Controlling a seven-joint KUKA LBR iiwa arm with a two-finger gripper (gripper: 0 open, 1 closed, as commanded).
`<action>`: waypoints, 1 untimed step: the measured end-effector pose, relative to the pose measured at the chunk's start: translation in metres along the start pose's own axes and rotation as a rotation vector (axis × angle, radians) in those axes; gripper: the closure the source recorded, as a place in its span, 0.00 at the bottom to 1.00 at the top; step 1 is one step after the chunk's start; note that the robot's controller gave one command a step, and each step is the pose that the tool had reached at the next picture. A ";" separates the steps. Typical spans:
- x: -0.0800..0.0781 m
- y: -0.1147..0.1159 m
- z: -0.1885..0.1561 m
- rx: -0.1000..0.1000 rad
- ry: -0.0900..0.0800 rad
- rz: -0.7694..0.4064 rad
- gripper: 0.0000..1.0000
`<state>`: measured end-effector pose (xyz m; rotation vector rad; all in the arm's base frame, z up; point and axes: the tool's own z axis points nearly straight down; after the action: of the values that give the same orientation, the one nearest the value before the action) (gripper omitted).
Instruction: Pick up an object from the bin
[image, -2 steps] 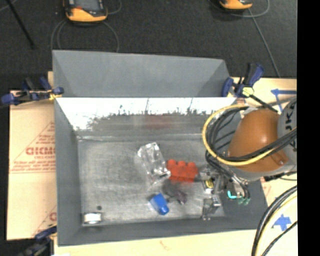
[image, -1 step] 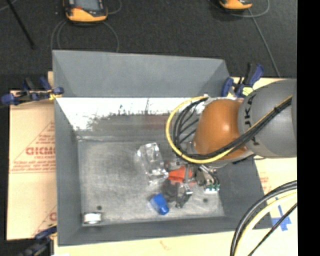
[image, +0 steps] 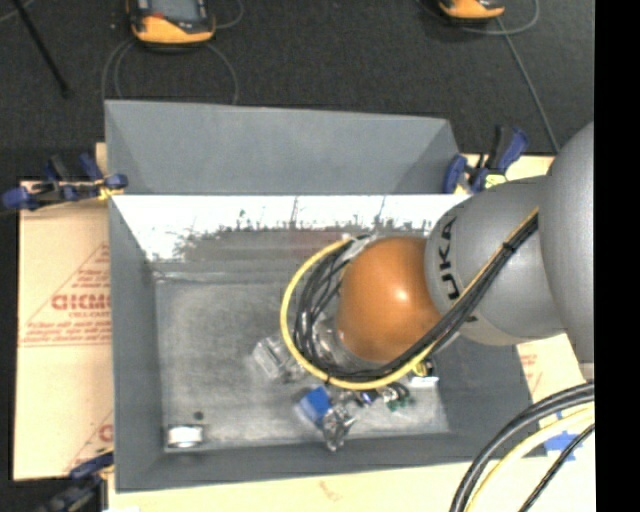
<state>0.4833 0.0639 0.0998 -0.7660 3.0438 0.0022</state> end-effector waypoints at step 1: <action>0.011 -0.064 0.027 0.003 -0.007 -0.180 0.00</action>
Offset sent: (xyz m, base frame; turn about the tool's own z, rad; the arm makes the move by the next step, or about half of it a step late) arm 0.0178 -0.0615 -0.0298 -0.1824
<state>0.5039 0.0027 0.0729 -1.0347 2.9555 0.0003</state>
